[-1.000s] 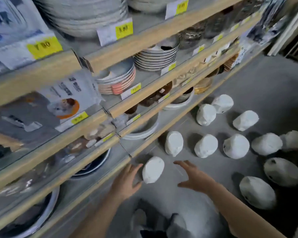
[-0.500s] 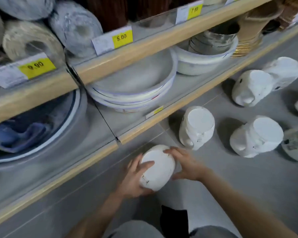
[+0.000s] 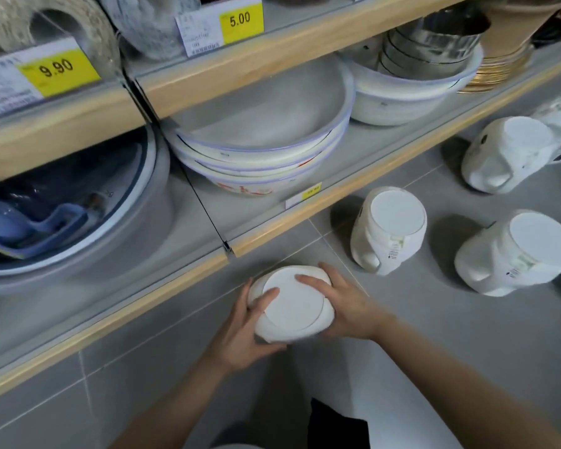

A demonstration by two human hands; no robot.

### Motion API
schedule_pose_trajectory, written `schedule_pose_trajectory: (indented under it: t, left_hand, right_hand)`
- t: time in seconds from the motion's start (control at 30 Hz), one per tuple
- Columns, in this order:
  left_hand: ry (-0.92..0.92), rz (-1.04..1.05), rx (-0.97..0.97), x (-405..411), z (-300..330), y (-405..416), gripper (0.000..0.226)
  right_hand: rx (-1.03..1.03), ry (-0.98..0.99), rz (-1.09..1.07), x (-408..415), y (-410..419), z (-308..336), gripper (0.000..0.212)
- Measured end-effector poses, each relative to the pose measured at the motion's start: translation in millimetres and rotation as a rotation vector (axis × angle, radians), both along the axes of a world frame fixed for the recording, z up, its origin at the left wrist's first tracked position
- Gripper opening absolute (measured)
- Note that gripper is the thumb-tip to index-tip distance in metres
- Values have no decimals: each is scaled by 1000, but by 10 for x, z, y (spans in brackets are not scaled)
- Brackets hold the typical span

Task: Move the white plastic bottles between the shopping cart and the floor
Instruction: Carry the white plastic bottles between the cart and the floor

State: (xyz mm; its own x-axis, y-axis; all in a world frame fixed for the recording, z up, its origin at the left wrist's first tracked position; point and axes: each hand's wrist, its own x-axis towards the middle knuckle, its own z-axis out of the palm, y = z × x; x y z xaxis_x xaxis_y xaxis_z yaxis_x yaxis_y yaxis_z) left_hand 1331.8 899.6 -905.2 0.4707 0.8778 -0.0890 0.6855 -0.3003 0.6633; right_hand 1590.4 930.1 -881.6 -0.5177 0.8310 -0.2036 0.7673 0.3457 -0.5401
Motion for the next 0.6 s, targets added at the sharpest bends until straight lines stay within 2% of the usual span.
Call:
schedule_pose_trajectory:
  t: [0.07,0.17,0.3,0.47,0.6]
  left_hand:
    - [-44,27,-29,46,-12,20,90]
    - [1,5,-113,29,143,112,82]
    - [-10,-37,-160,61,718,397,76]
    - [-70,-53,-141,155,2105,620,71]
    - [-209,57,-203,276,3459,721,62]
  right_hand:
    - [5,64,-13,-15,29,-45,96]
    - [-118,166,-81,57,15,20,96]
    - [-299,359,-236,139,30,454,92]
    - [-386,508,-415,196,65,1858,96]
    - [-399,631,-563,191,117,3233,91]
